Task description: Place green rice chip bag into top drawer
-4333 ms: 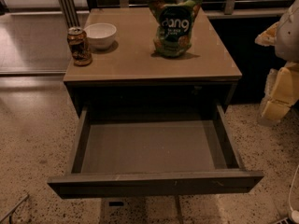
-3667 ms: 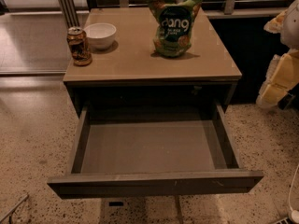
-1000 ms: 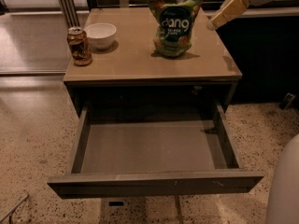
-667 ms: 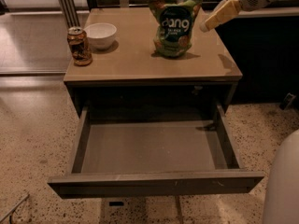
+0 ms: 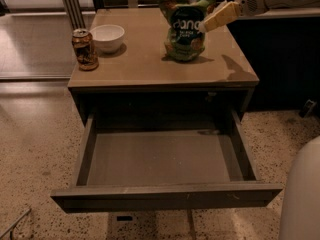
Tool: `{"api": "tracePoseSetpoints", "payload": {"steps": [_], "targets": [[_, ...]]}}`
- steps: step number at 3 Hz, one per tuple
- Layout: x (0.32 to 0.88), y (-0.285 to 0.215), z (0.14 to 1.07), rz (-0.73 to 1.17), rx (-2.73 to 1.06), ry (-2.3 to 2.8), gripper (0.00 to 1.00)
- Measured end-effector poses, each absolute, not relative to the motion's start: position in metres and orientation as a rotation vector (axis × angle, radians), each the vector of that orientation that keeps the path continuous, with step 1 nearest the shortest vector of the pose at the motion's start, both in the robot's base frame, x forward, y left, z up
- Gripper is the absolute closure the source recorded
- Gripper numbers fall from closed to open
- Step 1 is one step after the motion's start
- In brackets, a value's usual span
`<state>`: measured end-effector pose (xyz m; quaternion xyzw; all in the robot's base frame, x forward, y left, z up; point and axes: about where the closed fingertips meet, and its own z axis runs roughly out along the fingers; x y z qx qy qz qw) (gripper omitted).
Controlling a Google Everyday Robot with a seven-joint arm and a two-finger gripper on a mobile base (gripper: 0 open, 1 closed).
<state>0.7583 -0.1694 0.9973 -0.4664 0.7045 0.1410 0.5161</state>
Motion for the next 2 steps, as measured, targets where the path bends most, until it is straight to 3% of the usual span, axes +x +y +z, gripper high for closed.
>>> {"api": "tracePoseSetpoints", "payload": {"steps": [2], "targets": [[0.778, -0.134, 0.975, 0.361, -1.102, 1.655, 0.0]]}}
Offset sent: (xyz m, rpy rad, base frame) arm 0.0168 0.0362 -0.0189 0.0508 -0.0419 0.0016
